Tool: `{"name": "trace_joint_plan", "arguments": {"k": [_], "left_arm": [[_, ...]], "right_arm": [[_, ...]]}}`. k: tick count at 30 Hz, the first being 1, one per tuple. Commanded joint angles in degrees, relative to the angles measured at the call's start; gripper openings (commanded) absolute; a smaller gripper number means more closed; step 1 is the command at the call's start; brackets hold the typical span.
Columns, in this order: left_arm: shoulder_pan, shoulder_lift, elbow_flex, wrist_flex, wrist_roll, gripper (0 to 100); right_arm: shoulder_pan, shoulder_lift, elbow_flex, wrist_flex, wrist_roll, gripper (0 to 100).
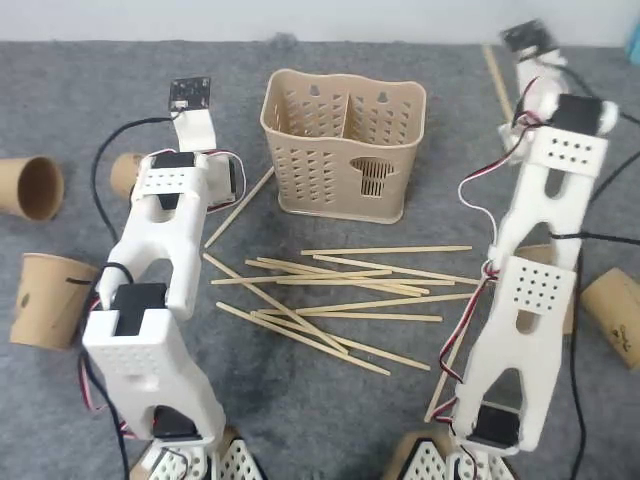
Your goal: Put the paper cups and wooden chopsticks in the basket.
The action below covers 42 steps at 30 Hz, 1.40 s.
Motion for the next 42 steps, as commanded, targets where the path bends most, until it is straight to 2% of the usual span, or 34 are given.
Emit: {"name": "trace_joint_plan", "arguments": {"k": [1,7,14,25,32,39,42], "left_arm": [[-0.3,-1.1,-1.4,-0.6,-0.4,2],[-0.3,-1.1,-1.4,-0.6,-0.4,2],[-0.3,-1.1,-1.4,-0.6,-0.4,2],[-0.3,-1.1,-1.4,-0.6,-0.4,2],[-0.3,-1.1,-1.4,-0.7,-0.4,2],[-0.3,-1.1,-1.4,-0.7,-0.4,2],[-0.3,-1.1,-1.4,-0.7,-0.4,2]], "right_arm": [[2.2,-9.2,-2.5,2.6,-3.7,0.7],[4.6,-19.1,2.9,2.7,-7.0,0.7],[5.0,-40.0,28.4,2.5,-10.3,0.7],[4.1,-69.8,63.2,2.2,-9.8,0.7],[-5.0,-84.5,88.3,2.0,-9.8,0.7],[-14.6,-96.9,108.8,-5.1,-9.7,0.7],[-19.0,-102.2,115.6,-7.4,-5.3,0.7]]}}
